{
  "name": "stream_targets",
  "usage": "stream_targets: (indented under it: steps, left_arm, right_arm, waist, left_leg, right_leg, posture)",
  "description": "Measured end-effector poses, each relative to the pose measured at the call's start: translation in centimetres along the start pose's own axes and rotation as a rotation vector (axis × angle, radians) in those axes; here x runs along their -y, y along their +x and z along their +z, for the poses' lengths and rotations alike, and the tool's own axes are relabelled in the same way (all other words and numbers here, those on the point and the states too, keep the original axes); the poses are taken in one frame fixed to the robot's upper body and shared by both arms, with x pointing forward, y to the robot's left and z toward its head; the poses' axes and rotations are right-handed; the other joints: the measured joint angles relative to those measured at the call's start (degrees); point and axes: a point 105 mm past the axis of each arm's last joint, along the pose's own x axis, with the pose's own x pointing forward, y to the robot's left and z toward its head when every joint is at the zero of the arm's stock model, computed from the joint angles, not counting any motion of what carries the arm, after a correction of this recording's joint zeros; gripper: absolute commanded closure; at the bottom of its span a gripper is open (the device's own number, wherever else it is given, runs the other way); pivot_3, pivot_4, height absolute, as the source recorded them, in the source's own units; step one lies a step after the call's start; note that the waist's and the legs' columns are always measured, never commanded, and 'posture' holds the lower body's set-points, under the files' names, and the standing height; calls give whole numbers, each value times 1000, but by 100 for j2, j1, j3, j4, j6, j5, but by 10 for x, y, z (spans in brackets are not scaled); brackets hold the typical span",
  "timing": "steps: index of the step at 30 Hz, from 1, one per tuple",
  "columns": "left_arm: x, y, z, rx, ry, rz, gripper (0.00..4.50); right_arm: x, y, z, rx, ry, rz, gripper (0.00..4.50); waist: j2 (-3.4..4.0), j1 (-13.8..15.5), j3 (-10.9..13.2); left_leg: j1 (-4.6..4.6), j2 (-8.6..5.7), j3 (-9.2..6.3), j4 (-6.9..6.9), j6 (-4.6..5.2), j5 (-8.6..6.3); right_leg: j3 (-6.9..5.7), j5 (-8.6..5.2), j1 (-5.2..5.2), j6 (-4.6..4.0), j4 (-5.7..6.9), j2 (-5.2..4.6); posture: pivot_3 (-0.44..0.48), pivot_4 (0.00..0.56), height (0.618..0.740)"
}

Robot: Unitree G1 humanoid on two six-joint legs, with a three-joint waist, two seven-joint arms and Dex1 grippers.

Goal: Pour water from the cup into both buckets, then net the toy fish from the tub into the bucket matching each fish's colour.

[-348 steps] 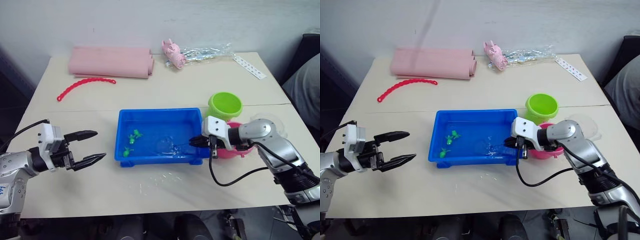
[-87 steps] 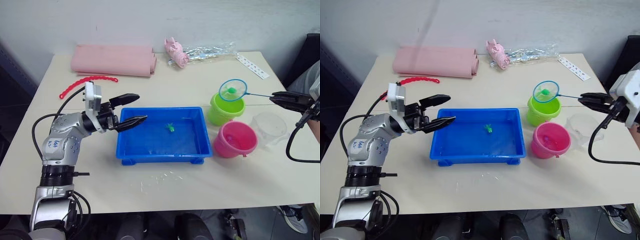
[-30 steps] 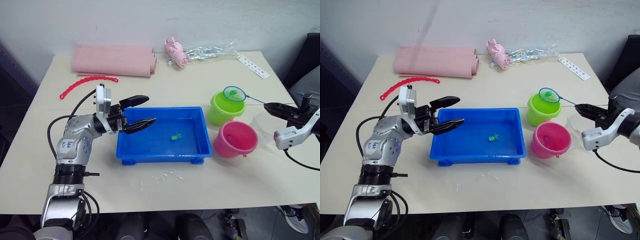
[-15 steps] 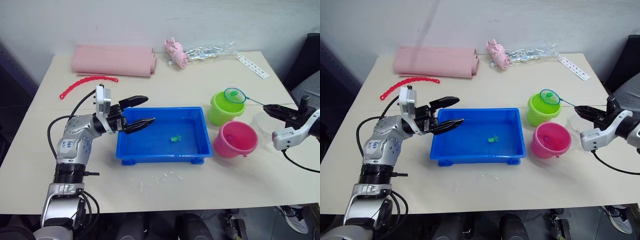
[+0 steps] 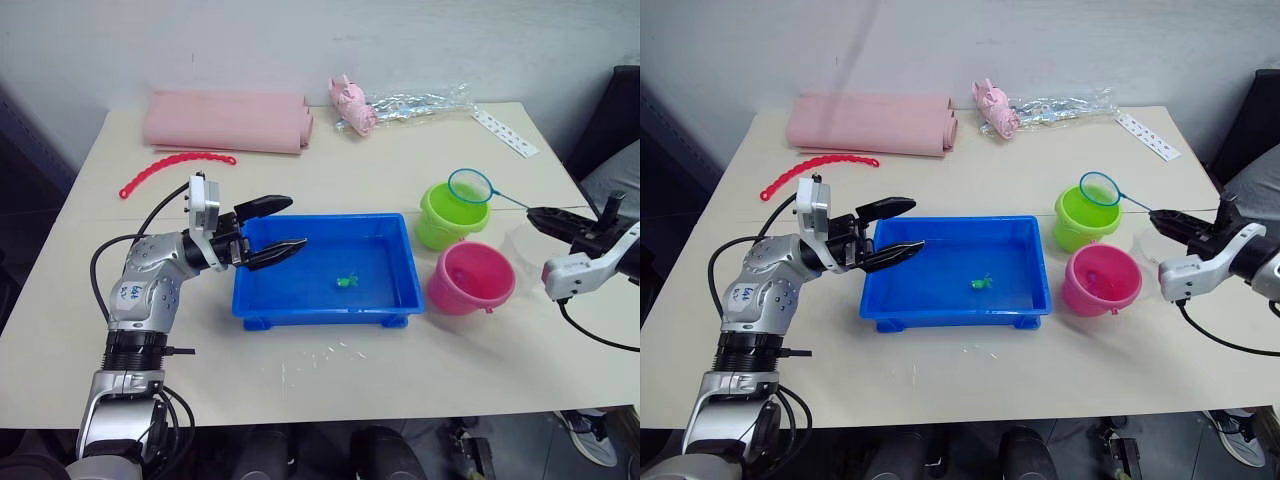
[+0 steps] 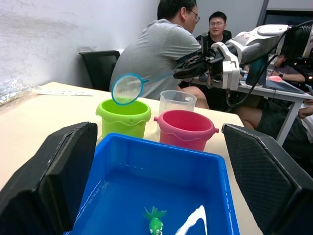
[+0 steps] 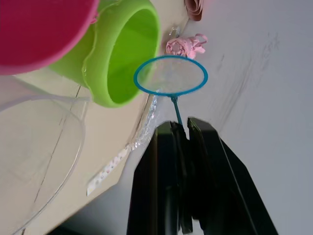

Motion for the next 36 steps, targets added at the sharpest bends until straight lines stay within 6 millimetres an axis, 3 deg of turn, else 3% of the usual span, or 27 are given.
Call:
stream_targets:
  steps: [5,9,13,24,27,32,36]
  left_arm:
    - [0,-32,2,-75,24,17,31]
    - [3,-54,-2,-146,43,30,31]
    - [11,-70,-14,-208,42,37,31]
    - [30,-76,-18,-249,36,56,31]
    - [31,-76,-18,-250,31,59,31]
    - [32,-77,-20,-255,23,75,31]
    - [31,-77,-19,-256,26,79,31]
  right_arm:
    - [-1,14,43,213,438,143,4500]
    - [-7,28,79,317,672,321,4500]
    - [-42,49,102,319,686,533,4500]
    - [-97,82,95,281,333,724,4500]
    - [-102,87,98,305,344,741,4500]
    - [-113,93,122,416,508,777,4500]
    - [-114,95,126,441,602,765,4500]
  waist:
    - [0,10,0]
    - [0,26,0]
    - [-2,25,-1]
    - [-2,-8,-1]
    - [-2,-14,-1]
    - [-2,-21,-1]
    - [-2,1,-1]
  left_leg:
    - [2,3,-5,4,2,-1]
    - [0,2,-13,10,5,-3]
    - [-3,-3,-14,15,6,-4]
    - [0,-3,-11,15,5,-3]
    - [0,-3,-11,15,5,-4]
    - [-1,-2,-12,14,5,-4]
    - [-1,-2,-13,15,5,-4]
  right_leg:
    - [-1,0,1,0,3,-2]
    - [-1,0,2,-1,0,-7]
    - [1,0,1,-1,-8,-15]
    - [0,0,-5,0,-3,-11]
    - [0,0,-4,-1,4,-11]
    - [-1,0,-3,-1,5,-11]
    - [-1,0,-3,0,5,-12]
  posture:
    - [0,150,740]
    - [0,150,740]
    - [0,150,740]
    - [0,150,740]
    - [0,150,740]
    - [0,150,740]
    - [0,150,740]
